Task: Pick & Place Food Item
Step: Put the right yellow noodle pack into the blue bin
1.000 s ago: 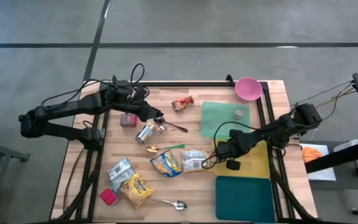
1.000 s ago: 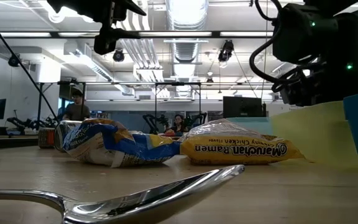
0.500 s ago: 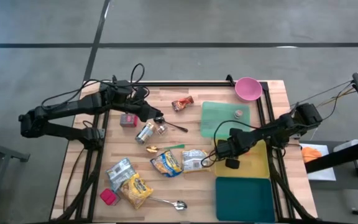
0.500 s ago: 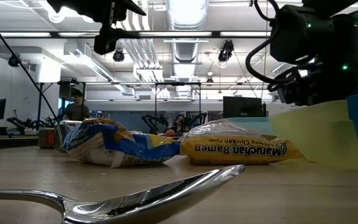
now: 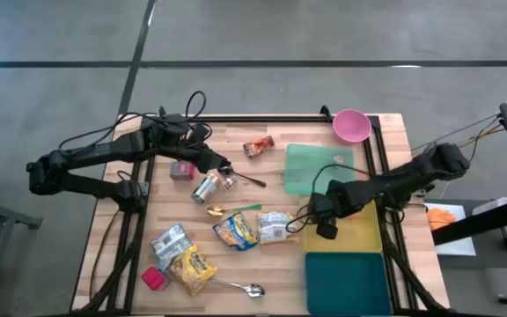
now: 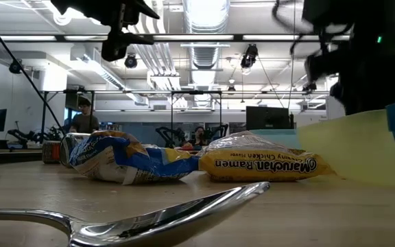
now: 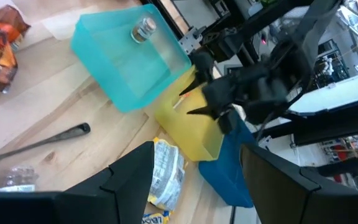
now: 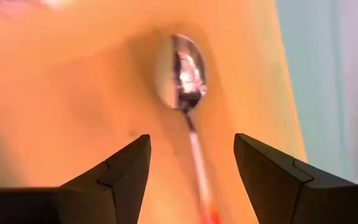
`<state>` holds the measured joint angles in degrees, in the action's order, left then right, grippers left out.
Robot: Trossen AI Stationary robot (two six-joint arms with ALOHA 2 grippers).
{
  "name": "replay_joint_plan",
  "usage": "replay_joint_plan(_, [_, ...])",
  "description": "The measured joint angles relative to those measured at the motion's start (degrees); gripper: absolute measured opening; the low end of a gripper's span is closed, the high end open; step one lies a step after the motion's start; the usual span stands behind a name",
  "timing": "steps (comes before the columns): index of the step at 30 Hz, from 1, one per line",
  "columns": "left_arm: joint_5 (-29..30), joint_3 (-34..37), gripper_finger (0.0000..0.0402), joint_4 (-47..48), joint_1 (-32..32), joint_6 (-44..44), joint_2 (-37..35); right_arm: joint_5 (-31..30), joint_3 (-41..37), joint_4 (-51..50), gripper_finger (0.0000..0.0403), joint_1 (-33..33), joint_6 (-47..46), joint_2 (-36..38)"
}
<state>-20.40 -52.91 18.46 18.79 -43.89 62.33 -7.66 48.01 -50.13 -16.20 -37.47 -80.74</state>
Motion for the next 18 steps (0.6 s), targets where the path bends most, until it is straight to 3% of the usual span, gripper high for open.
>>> replay_joint_plan(9, [-5.18,0.0,0.0242,2.91,-0.07,3.37,0.0,2.86,3.78,2.42,0.023,-1.74,-6.35,14.58])
replay_joint_plan(18, [-6.51,0.01,0.0242,6.32,-0.2,4.14,0.02,-2.84,10.55,4.89,0.023,-1.67,-1.16,11.02])
